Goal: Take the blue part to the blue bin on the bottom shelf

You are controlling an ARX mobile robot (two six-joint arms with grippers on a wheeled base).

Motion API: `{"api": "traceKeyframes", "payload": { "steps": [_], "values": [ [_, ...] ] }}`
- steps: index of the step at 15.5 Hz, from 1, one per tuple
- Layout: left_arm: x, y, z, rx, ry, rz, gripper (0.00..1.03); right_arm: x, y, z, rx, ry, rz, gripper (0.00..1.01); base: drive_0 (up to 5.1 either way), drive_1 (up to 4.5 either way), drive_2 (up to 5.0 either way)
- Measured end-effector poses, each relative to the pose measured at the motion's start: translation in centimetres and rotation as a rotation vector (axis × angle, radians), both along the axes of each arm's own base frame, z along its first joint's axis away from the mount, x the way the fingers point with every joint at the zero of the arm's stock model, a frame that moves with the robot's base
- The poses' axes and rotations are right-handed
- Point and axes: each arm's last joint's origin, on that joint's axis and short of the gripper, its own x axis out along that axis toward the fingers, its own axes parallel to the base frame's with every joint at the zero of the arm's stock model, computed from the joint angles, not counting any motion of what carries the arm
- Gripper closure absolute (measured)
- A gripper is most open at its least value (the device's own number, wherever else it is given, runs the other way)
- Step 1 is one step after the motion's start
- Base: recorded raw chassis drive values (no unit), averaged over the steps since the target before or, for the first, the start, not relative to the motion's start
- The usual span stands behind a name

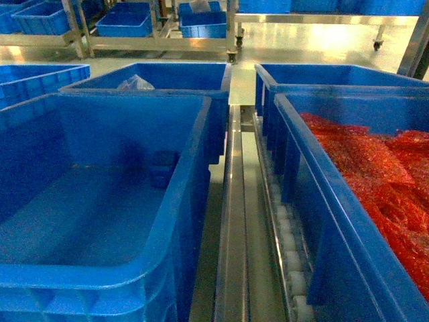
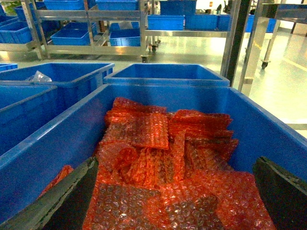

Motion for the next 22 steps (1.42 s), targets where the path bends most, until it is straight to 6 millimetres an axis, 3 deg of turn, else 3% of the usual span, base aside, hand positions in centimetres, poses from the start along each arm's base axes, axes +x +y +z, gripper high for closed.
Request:
{"api": "traceKeyframes", "payload": {
  "steps": [5, 6, 22],
  "values": [
    [0.0, 0.0, 0.0, 0.0, 0.0, 0.0, 0.2, 0.0, 0.0, 0.0, 0.0, 0.0, 0.0, 0.03, 0.0, 0.0, 0.0],
    [0.0, 0.0, 0.0, 0.001, 0.0, 0.0, 0.03, 0.0, 0.0, 0.0, 0.0, 0.0, 0.0, 0.03, 0.0, 0.0, 0.0],
    [0.0, 0.0, 0.0, 0.001, 0.0, 0.0, 0.05, 0.0, 0.0, 0.0, 0.0, 0.0, 0.0, 0.03, 0.0, 0.0, 0.0]
  ]
}}
